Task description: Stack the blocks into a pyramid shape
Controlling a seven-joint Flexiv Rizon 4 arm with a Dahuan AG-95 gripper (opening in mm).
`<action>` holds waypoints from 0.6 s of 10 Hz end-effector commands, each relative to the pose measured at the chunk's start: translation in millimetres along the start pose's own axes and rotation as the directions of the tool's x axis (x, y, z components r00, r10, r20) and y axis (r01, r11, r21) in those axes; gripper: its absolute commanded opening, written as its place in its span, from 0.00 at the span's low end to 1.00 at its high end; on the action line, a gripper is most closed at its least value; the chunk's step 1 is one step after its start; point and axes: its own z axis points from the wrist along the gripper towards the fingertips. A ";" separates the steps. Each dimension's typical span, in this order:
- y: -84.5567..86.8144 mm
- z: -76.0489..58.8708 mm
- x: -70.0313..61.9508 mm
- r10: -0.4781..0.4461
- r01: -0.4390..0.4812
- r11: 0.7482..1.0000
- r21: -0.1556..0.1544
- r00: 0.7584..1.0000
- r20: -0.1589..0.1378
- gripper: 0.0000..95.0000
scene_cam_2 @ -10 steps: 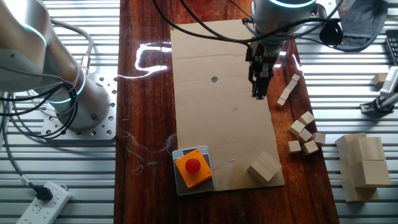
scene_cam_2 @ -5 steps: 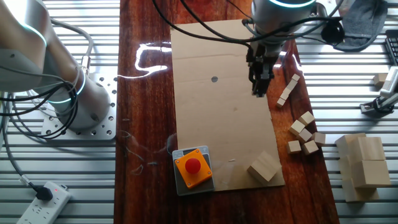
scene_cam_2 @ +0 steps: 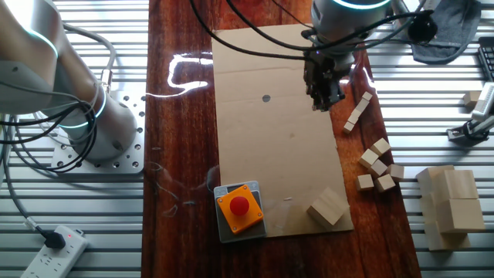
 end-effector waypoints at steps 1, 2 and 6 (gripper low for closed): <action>-0.1 0.2 -0.2 -0.047 0.047 0.999 -0.008 0.999 0.010 0.00; -0.1 0.2 -0.2 -0.053 0.053 0.999 -0.008 0.998 0.016 0.00; 0.0 -0.1 -0.2 -0.118 0.118 0.993 -0.011 0.993 0.016 0.00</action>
